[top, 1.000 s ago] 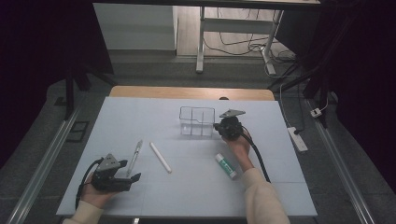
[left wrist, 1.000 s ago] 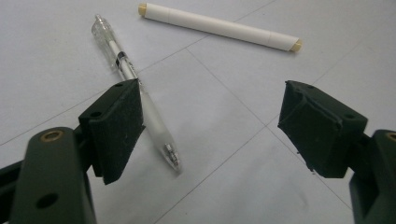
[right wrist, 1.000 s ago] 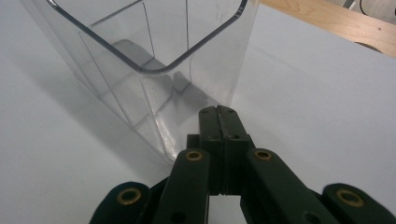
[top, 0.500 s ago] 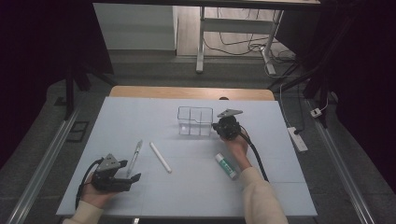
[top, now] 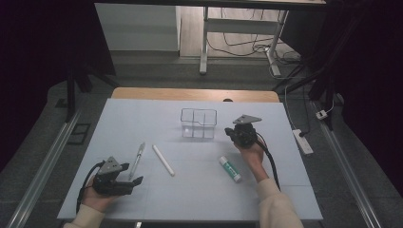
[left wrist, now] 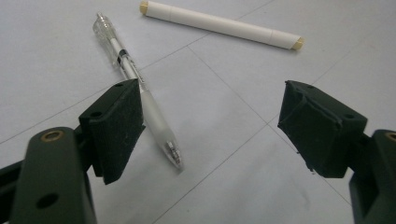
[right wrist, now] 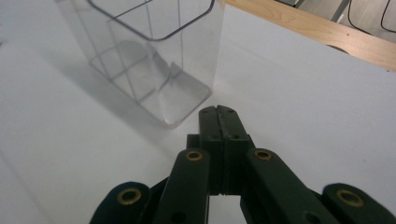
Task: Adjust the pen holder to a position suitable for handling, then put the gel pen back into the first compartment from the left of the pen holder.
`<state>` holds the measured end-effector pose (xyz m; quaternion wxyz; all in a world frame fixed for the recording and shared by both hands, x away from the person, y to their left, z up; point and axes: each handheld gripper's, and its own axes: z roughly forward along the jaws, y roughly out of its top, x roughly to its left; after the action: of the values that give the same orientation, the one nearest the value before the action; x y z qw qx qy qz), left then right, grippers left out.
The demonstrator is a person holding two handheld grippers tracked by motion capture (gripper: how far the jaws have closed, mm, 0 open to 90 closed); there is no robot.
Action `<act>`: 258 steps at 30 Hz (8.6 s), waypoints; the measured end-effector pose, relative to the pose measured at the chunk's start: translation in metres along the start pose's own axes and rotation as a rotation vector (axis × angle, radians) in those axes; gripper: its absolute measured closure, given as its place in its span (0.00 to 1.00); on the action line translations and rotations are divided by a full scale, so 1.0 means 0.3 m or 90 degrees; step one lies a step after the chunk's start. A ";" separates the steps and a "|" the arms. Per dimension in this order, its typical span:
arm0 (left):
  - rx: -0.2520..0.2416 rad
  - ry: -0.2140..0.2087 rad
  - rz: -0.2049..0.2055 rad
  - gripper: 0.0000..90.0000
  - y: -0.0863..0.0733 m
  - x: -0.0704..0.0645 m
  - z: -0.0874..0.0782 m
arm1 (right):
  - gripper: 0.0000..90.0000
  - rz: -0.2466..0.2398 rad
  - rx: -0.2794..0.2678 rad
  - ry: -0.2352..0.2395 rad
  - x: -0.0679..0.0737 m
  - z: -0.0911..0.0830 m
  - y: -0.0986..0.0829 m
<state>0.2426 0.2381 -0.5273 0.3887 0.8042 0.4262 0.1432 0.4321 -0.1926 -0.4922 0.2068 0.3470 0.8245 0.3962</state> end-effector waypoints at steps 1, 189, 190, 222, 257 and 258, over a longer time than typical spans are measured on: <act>0.000 0.000 0.000 0.25 0.000 0.000 0.000 | 0.99 -0.001 -0.003 0.001 0.004 -0.014 -0.007; 0.048 0.022 -0.074 0.89 0.323 0.044 0.052 | 0.48 0.003 -0.047 -0.027 -0.008 -0.458 -0.398; 0.049 0.020 -0.071 0.89 0.321 0.042 0.054 | 0.48 0.005 -0.048 -0.028 -0.006 -0.456 -0.397; 0.043 -0.092 -0.010 0.89 0.348 -0.063 0.079 | 0.48 -0.049 -0.055 -0.004 0.051 -0.435 -0.367; 0.095 -0.198 0.073 0.88 0.395 -0.258 0.187 | 0.45 -0.064 -0.102 0.056 0.158 -0.428 -0.273; 0.097 -0.199 0.075 0.88 0.396 -0.261 0.189 | 0.45 -0.065 -0.100 0.056 0.160 -0.427 -0.272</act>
<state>0.2961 0.1075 -0.4680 0.3790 0.8674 0.3224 0.0063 0.2876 -0.2588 -0.4834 0.2173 0.2694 0.8157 0.4636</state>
